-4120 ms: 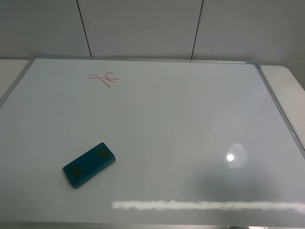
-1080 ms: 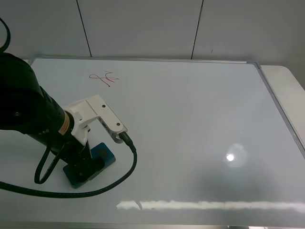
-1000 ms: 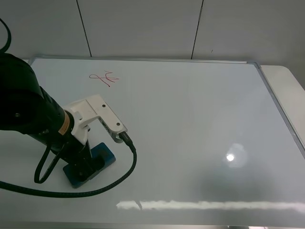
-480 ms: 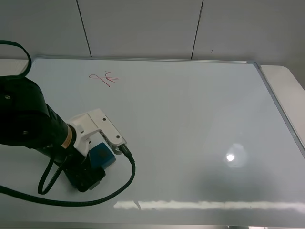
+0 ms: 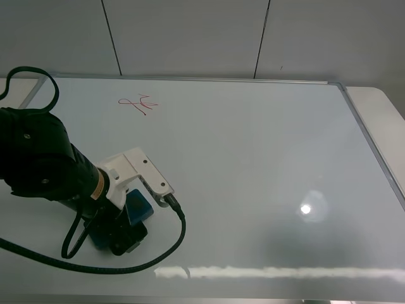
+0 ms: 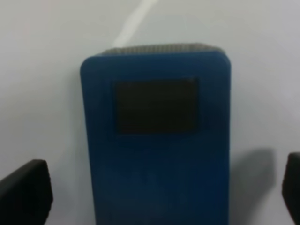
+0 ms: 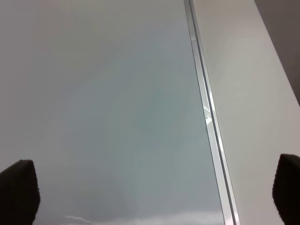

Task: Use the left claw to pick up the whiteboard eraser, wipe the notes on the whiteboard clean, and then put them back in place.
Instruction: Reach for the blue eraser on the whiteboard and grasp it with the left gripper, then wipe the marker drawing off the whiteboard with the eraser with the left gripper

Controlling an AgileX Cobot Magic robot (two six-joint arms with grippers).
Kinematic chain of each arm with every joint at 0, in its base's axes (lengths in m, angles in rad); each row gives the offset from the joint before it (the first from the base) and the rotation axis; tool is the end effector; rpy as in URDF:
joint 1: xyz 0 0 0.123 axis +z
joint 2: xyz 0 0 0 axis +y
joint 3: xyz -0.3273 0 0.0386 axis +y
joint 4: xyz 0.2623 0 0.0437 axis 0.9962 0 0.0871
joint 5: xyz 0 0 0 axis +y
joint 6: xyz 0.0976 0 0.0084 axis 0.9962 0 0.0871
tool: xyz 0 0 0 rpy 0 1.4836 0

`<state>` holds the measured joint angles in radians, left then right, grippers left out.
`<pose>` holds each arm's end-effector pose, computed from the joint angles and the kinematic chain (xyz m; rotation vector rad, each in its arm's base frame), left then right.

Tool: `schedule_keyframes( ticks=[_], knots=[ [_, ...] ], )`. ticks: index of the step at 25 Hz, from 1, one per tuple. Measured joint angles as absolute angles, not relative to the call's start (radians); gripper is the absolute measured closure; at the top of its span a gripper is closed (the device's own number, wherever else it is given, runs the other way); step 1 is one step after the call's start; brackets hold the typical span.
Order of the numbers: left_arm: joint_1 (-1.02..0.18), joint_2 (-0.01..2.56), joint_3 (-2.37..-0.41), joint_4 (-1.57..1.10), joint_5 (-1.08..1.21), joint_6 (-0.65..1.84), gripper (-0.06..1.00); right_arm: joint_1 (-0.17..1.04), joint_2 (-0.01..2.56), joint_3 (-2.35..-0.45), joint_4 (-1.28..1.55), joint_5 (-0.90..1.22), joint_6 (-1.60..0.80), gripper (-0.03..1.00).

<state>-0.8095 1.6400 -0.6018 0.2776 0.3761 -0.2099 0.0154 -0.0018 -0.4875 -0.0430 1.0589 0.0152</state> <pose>0.1842 -0.1789 0.1488 1.1761 2.6137 -0.0030 -0.0296 -0.0041 0.2774 0.0015 2.0526 -0.0326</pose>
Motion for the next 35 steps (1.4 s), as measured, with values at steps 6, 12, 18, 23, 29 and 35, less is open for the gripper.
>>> schedule_keyframes(
  ticks=[6,12,18,23,29,35],
  knots=[
    [-0.809,1.640,-0.602,0.278,0.375,-0.210,0.19,0.015,-0.002,-0.487,-0.043,1.059,0.015,-0.03],
    [-0.809,1.640,-0.602,0.262,0.376,-0.212,0.39,0.015,-0.002,-0.487,-0.043,1.059,0.015,-0.03],
    [-0.809,1.640,-0.602,0.252,0.378,-0.213,0.39,0.015,-0.002,-0.487,-0.043,1.059,0.015,-0.03],
    [-0.809,1.640,-0.602,0.251,0.378,-0.213,0.39,0.015,-0.002,-0.487,-0.043,1.059,0.015,-0.03],
    [-0.809,1.606,-0.612,0.242,0.415,-0.213,0.39,0.015,-0.002,-0.487,-0.043,1.059,0.015,-0.03],
    [-0.779,1.555,-0.779,0.305,0.654,-0.214,0.39,0.015,-0.002,-0.487,-0.043,1.059,0.015,-0.03]
  ],
)
